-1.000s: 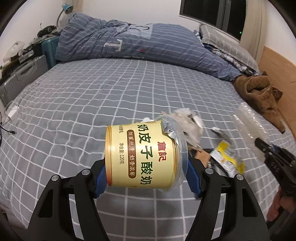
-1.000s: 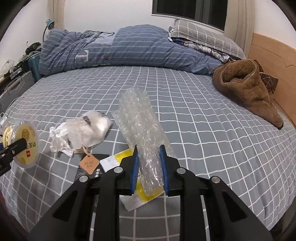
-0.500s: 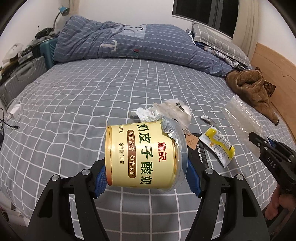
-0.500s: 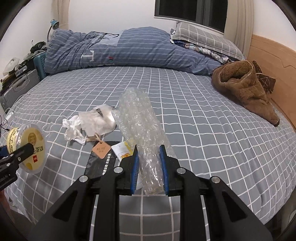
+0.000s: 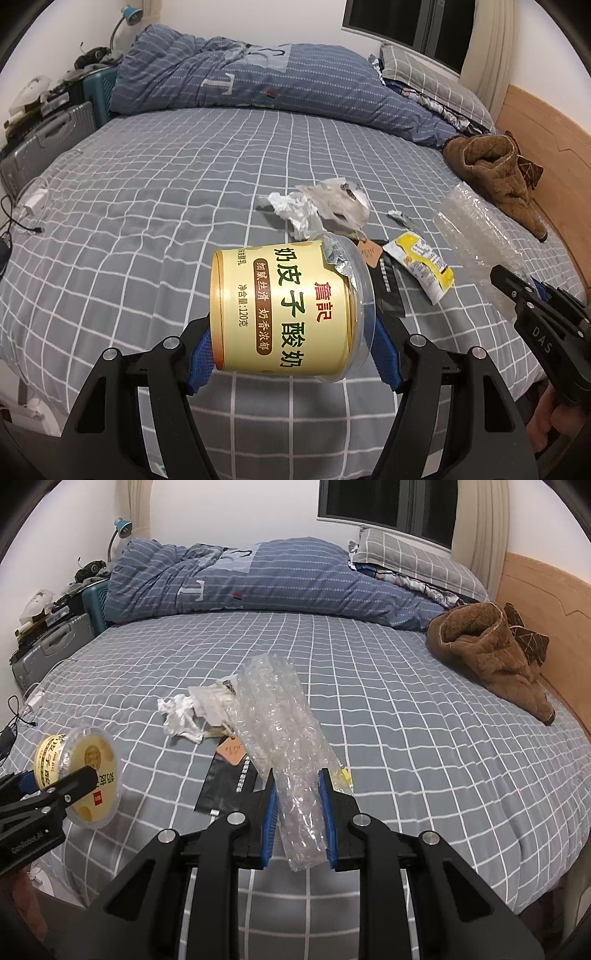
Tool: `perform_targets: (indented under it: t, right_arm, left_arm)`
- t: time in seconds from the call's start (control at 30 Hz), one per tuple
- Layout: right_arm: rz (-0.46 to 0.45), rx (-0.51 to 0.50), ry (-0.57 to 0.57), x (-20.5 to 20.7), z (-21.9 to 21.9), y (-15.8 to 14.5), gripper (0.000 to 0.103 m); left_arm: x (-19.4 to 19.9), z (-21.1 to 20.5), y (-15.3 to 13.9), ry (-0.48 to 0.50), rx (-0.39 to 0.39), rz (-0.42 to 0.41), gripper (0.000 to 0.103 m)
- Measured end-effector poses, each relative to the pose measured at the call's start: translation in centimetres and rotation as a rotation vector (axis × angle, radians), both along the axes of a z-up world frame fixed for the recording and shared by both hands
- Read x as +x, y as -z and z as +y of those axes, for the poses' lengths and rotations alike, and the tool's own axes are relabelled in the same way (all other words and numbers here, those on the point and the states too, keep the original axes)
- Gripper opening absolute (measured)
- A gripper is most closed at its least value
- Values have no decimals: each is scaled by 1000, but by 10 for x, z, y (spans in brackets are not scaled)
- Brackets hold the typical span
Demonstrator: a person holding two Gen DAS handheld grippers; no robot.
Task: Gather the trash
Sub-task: 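Carry the yogurt cup and bubble wrap over the black bin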
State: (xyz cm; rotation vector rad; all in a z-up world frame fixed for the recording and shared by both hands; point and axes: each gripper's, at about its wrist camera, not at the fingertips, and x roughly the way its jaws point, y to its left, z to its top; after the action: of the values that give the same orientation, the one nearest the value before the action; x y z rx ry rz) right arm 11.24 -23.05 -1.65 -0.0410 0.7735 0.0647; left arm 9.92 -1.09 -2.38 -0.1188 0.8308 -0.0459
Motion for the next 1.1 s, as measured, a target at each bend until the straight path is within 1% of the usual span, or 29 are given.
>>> perform_targets:
  t: [0.3,0.77,1.1]
  right_arm:
    - [18,18,-9,-28,2,-1,20]
    - [36,33,-3,-68,-2,-1,20]
    - [59,48,-6,-95,-1,3,20]
  left_arm:
    - [-25,-1,4,1,-1,12,68]
    - [-65,-5,1,15,-2,16,68]
    - [-91,-6,7,18,-4,41,68]
